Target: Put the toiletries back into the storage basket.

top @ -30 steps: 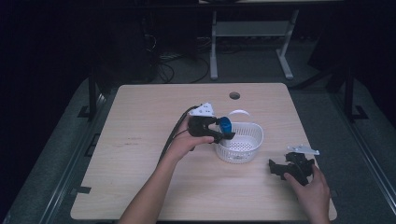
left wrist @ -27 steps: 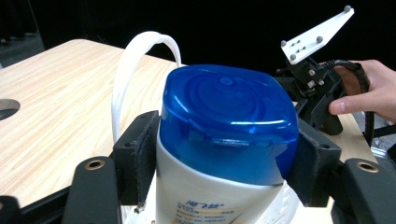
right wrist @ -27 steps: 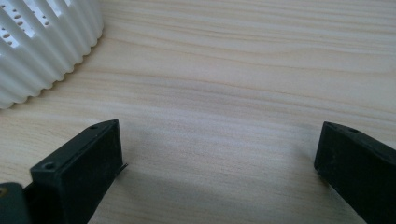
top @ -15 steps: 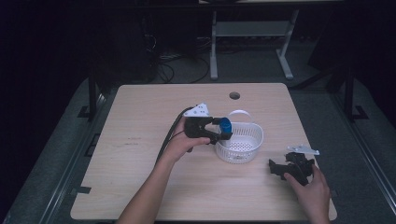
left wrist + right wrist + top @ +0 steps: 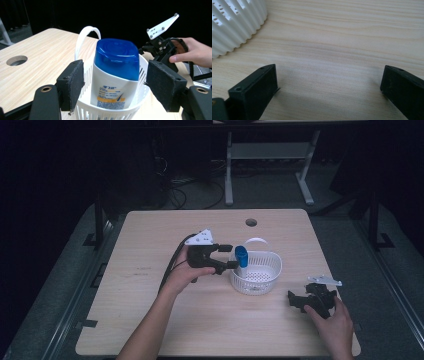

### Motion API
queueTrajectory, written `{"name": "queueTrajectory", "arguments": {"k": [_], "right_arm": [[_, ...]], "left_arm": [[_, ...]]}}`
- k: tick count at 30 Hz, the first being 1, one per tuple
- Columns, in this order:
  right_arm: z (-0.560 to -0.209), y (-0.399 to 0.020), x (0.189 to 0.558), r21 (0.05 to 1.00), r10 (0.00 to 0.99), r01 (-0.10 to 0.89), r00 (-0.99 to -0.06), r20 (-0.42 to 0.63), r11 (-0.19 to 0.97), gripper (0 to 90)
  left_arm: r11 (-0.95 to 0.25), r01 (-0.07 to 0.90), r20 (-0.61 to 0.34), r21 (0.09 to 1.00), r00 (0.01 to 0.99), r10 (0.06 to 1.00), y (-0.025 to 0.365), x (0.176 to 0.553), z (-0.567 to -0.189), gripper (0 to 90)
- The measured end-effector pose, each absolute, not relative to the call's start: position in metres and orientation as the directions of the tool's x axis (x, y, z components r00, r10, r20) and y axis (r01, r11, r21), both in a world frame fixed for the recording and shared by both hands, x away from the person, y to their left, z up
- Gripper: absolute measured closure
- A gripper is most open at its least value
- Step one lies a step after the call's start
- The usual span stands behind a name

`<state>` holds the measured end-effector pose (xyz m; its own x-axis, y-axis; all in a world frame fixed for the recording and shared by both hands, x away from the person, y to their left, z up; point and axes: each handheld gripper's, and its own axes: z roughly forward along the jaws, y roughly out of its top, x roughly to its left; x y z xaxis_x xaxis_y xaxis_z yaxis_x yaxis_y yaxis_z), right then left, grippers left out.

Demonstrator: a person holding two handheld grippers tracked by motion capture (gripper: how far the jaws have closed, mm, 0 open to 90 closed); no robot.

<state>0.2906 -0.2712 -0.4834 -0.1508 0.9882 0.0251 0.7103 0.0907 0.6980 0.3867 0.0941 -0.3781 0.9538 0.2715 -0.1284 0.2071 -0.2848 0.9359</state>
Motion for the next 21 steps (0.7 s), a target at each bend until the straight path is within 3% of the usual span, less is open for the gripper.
{"name": "queueTrajectory", "arguments": {"k": [21], "right_arm": [[-0.483, -0.271, 0.291, 0.699, 0.988, 0.71, -0.152, 0.025, 0.092, 0.5]], "left_arm": [[-0.382, 0.261, -0.095, 0.887, 0.911, 0.402, 0.141, 0.376, -0.365, 25.7]]}}
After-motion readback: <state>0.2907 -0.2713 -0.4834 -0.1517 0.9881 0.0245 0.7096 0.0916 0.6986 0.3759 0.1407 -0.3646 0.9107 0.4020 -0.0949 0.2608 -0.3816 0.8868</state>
